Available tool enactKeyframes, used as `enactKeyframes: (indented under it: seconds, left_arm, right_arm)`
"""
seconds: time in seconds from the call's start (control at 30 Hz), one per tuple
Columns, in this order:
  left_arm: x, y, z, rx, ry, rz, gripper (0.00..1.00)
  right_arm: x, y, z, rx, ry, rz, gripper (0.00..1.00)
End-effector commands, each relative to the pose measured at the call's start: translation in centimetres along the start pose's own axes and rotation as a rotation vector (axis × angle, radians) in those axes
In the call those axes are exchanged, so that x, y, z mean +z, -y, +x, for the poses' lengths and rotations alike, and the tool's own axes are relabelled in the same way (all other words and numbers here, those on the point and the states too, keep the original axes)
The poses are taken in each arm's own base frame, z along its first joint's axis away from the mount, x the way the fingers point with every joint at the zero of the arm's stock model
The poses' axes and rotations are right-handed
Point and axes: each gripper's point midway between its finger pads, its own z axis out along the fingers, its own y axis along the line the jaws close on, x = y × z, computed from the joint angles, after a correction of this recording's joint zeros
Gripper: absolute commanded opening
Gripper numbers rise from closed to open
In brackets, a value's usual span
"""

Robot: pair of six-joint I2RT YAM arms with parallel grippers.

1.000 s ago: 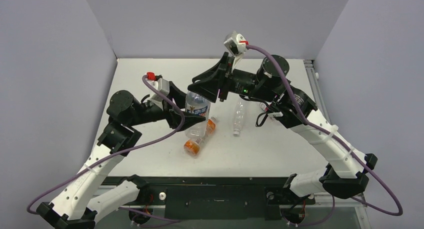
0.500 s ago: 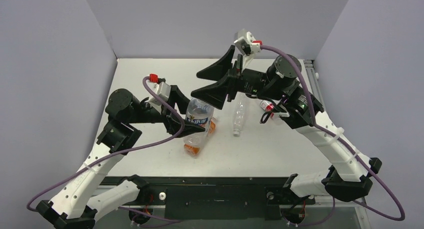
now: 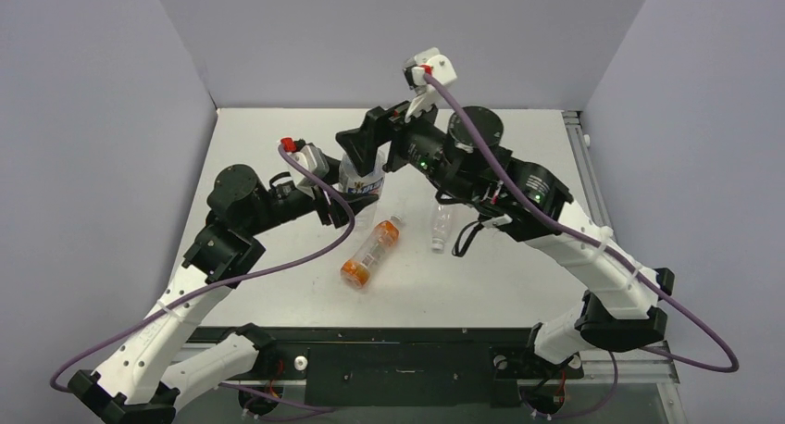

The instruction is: Unscrew the bottle caps

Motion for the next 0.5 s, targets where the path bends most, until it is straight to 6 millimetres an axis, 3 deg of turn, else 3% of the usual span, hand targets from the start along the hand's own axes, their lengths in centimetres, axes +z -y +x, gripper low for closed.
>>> enactKeyframes:
  seconds: [0.0, 0.17, 0.37, 0.47]
  left_arm:
    - [-0.29, -1.67, -0.81, 0.072, 0.012, -0.094, 0.15]
    - [-0.51, -1.69, -0.73, 0.072, 0.014, -0.103, 0.15]
    - [-0.54, -1.6, -0.47, 0.065, 0.01, -0.1, 0.15]
    - [-0.52, -1.46, -0.3, 0.057, 0.006, -0.093, 0.15]
  right_arm:
    - [0.83, 1.84, 1.73, -0.019, -0.047, 0.119, 0.7]
    - [0.9, 1.97, 1.5, -0.017, -0.037, 0.128, 0.54]
    - [0.83, 1.77, 1.41, -0.009, -0.032, 0.117, 0.19]
    - [0.66, 1.38, 1.25, -0.008, -0.026, 0.091, 0.09]
